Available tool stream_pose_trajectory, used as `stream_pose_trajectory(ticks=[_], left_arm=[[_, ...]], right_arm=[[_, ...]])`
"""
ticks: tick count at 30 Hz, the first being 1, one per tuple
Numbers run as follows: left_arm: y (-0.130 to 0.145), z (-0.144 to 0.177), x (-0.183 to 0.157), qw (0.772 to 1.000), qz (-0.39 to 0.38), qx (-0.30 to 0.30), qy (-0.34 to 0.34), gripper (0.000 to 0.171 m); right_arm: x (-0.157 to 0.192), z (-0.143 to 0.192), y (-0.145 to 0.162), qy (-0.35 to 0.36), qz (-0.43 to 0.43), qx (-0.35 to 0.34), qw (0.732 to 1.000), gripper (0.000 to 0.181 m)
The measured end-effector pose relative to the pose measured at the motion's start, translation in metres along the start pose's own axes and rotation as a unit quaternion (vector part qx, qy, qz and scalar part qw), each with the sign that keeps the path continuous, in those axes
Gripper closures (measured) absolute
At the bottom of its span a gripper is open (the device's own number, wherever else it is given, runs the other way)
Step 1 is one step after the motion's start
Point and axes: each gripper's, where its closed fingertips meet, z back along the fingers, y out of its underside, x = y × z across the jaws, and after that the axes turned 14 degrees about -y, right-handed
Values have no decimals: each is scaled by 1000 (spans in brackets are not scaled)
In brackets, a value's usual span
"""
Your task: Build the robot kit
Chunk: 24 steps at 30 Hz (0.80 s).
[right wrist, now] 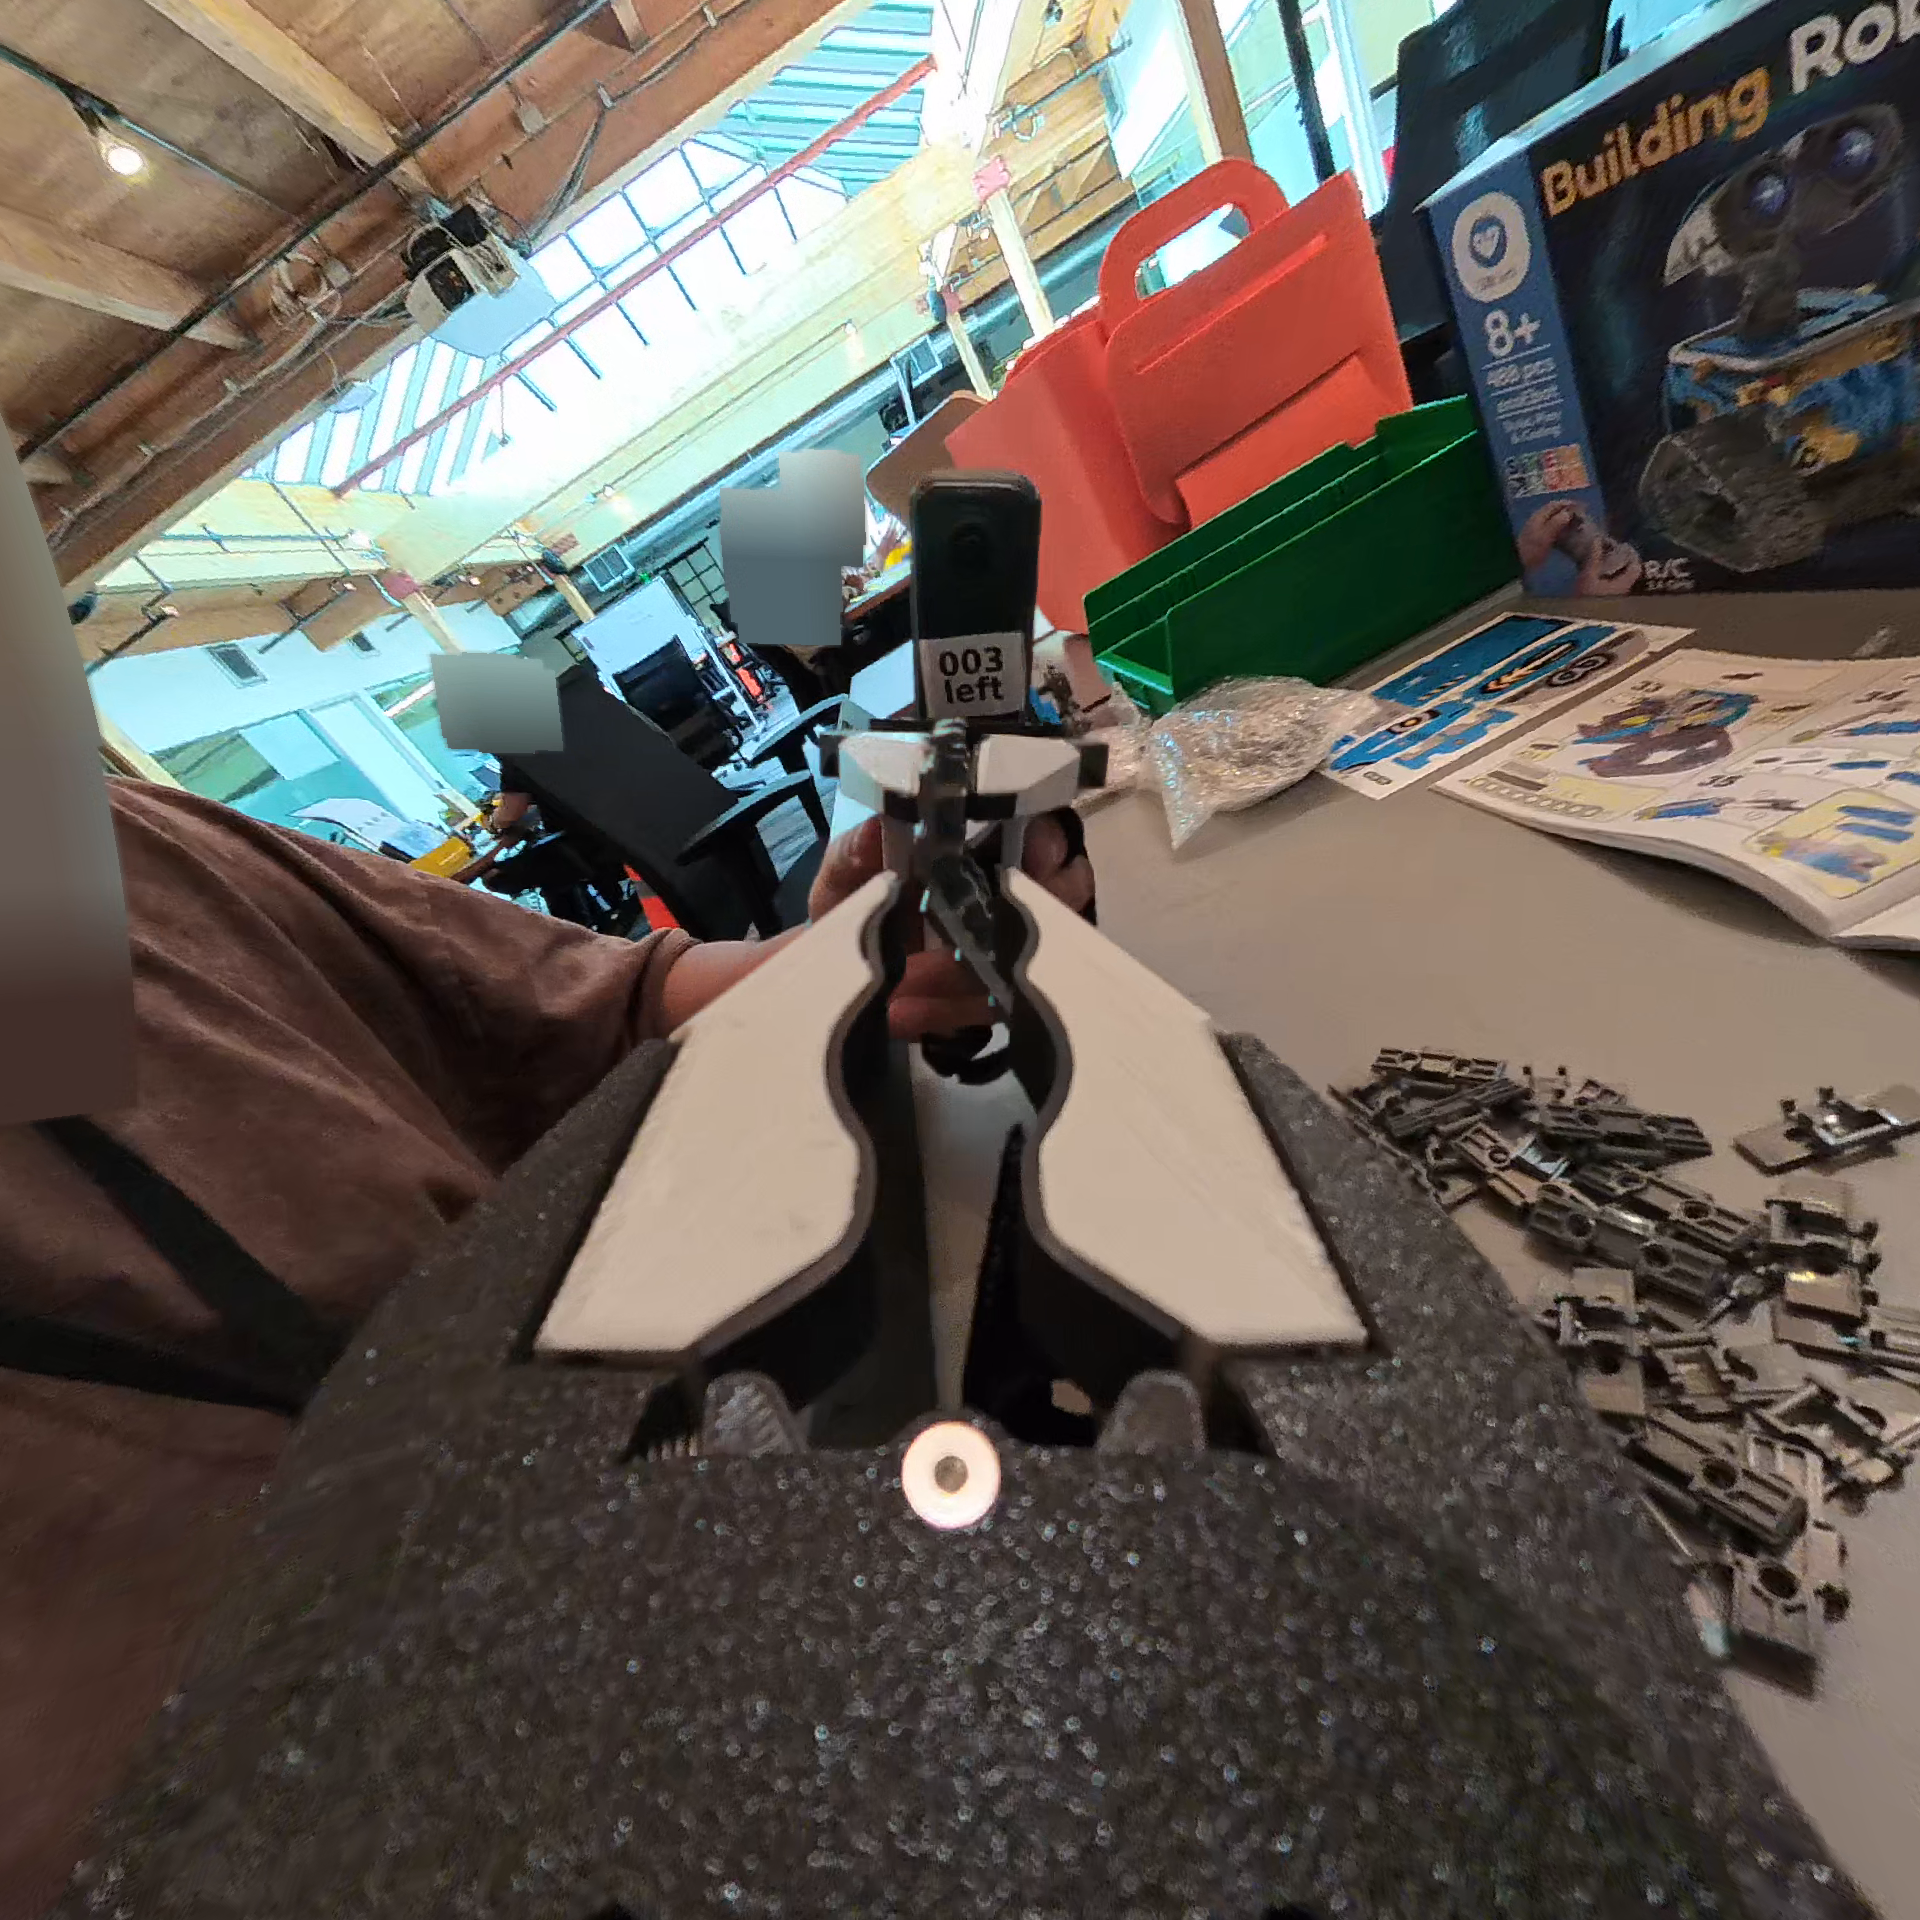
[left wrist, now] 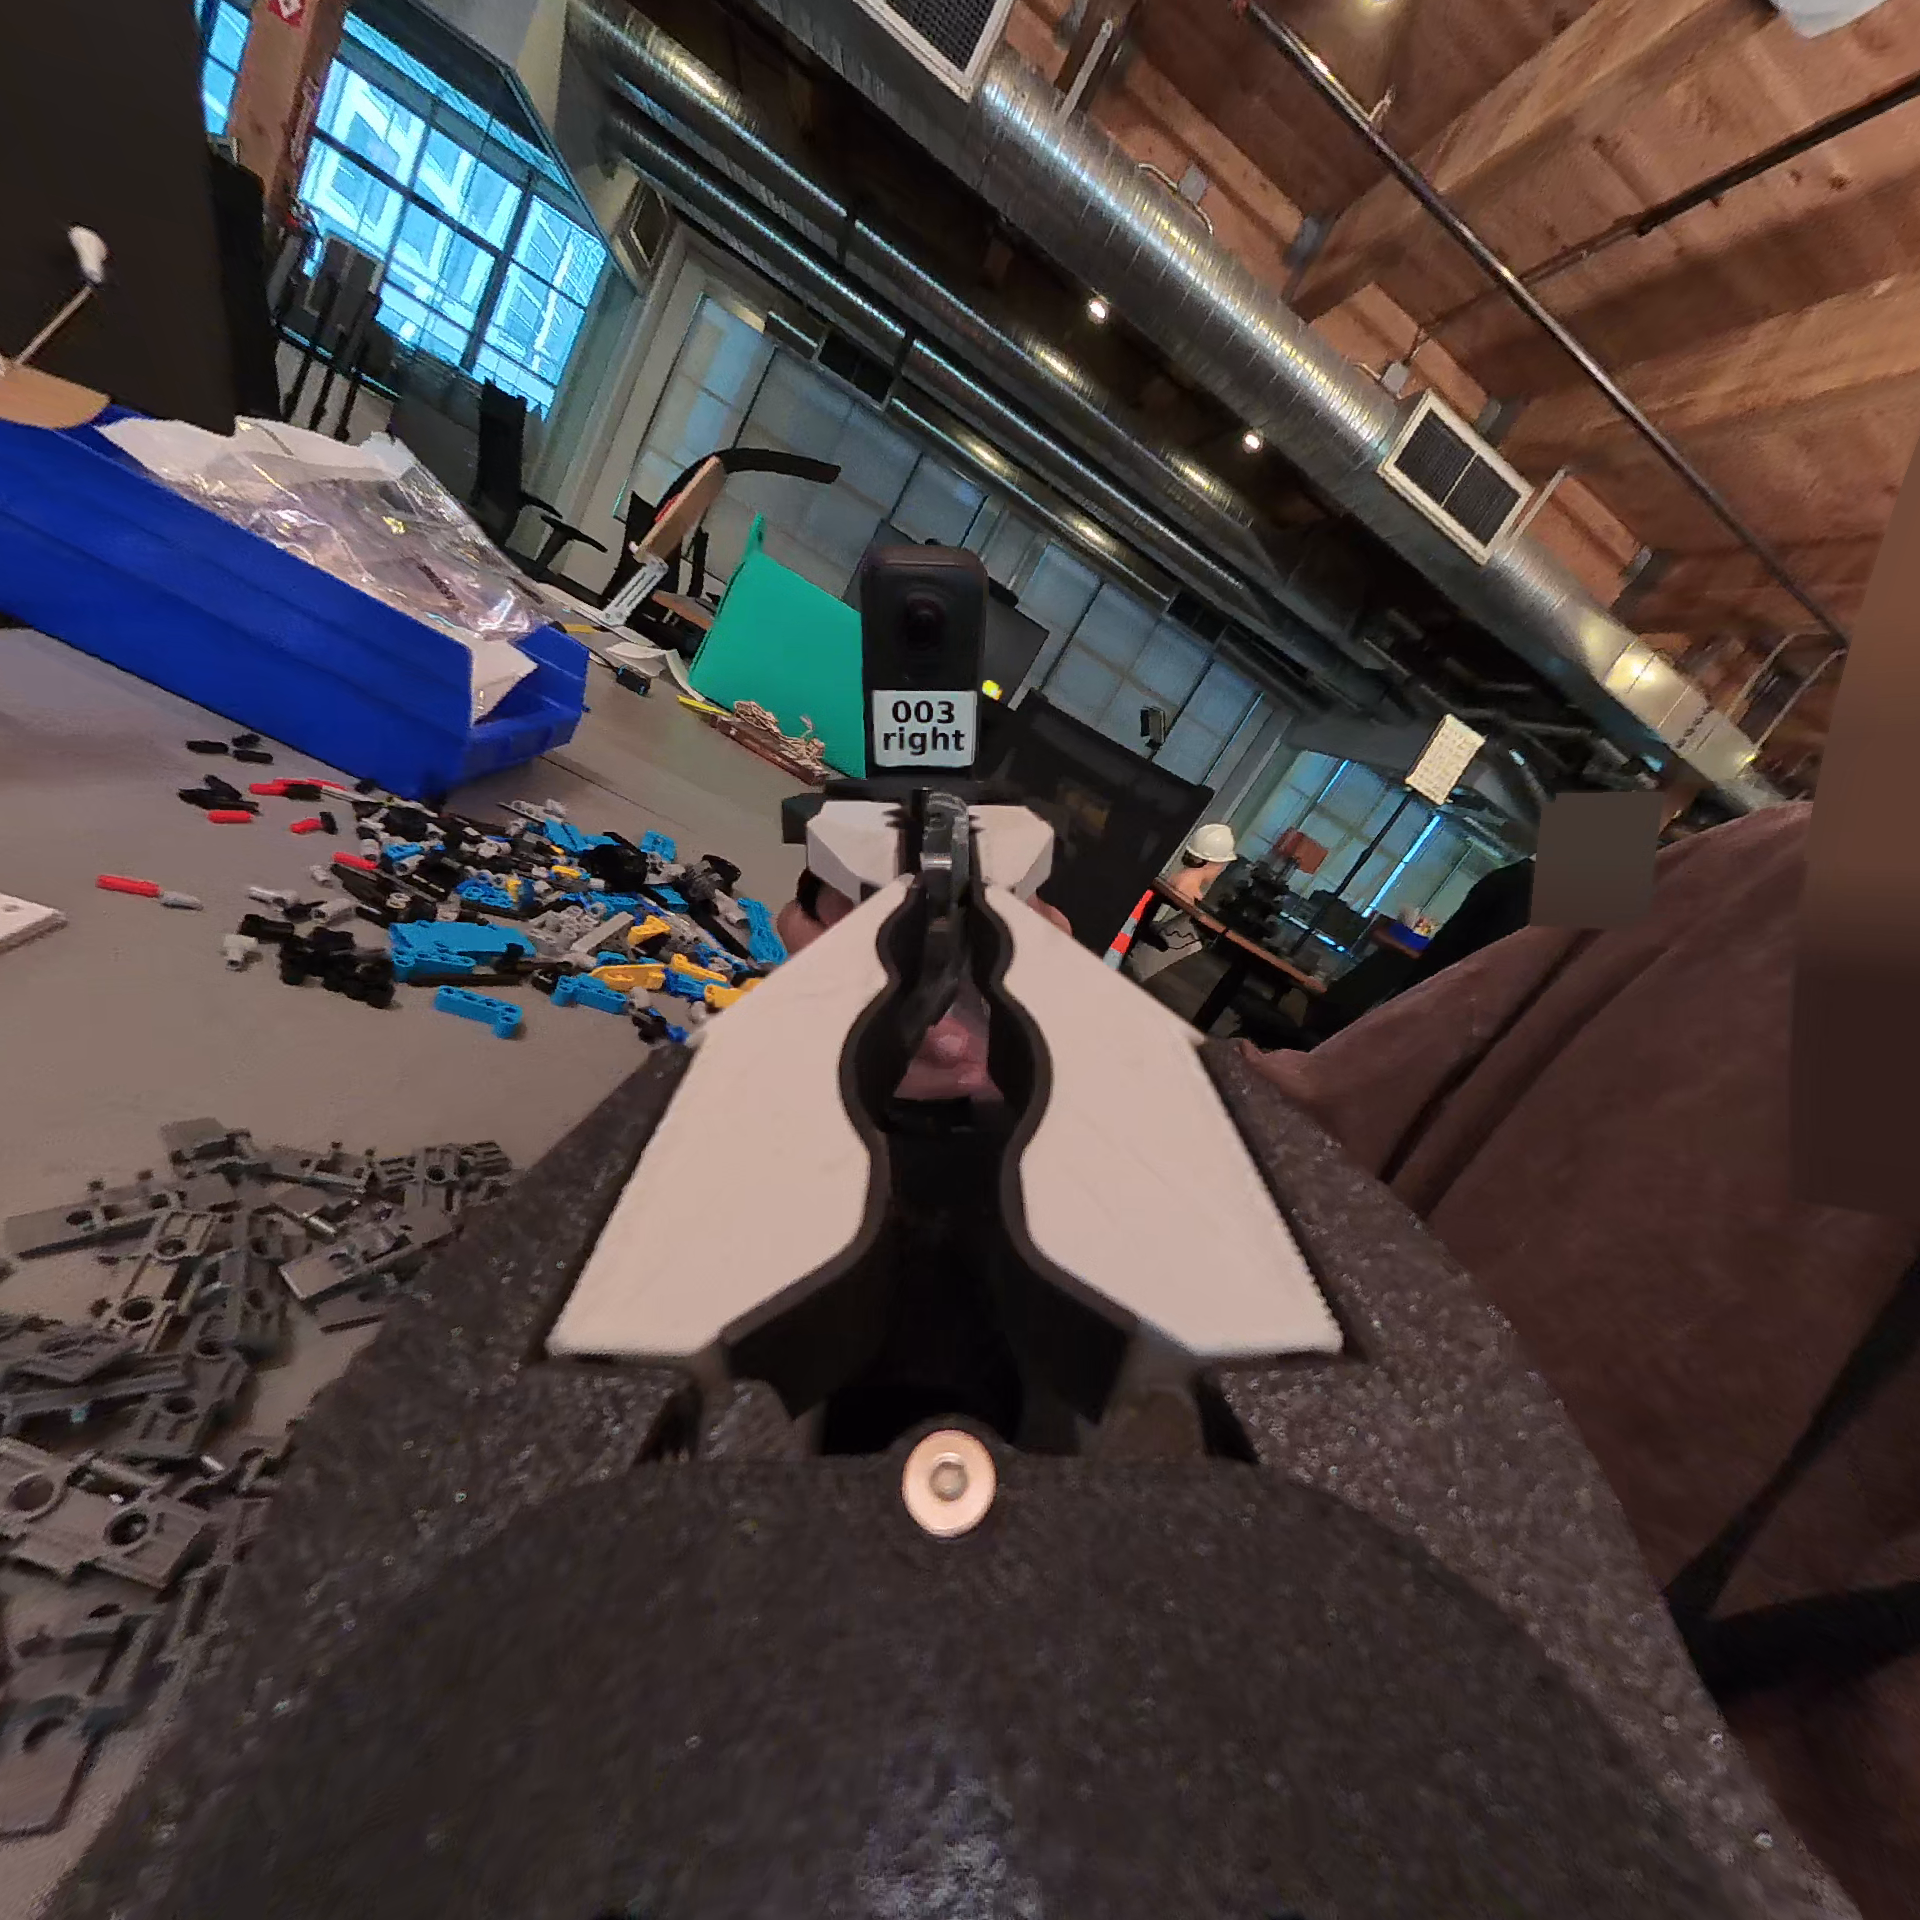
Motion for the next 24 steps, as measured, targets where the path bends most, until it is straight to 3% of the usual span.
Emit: stream_pose_trajectory(ticks=[3, 4, 8, 11, 16, 19, 24], left_arm=[[3, -1, 4, 1000, 13, 9, -3, 164], [4, -2, 7, 1000, 17, 10, -7, 164], [2, 1, 16, 999, 43, 11, -7, 155], [-2, 7, 28, 998, 50, 7, -23, 151], [-8, 14, 47, 998, 30, -1, -58, 149], [-11, 15, 45, 998, 17, -7, -56, 149], [-6, 11, 36, 999, 6, 4, -37, 147]], right_arm=[[-3, -2, -6, -7, -10, -24, 1000, 169], [-2, -3, -6, -18, -13, -25, 999, 178], [-16, 0, -3, 1, -45, -28, 999, 178], [-29, 10, -9, 11, -88, -79, 993, 179], [-32, 19, -13, -30, -165, -136, 976, 179], [-34, 18, -11, -10, -144, -121, 982, 179], [-25, 5, -1, 27, -39, -41, 998, 178]])
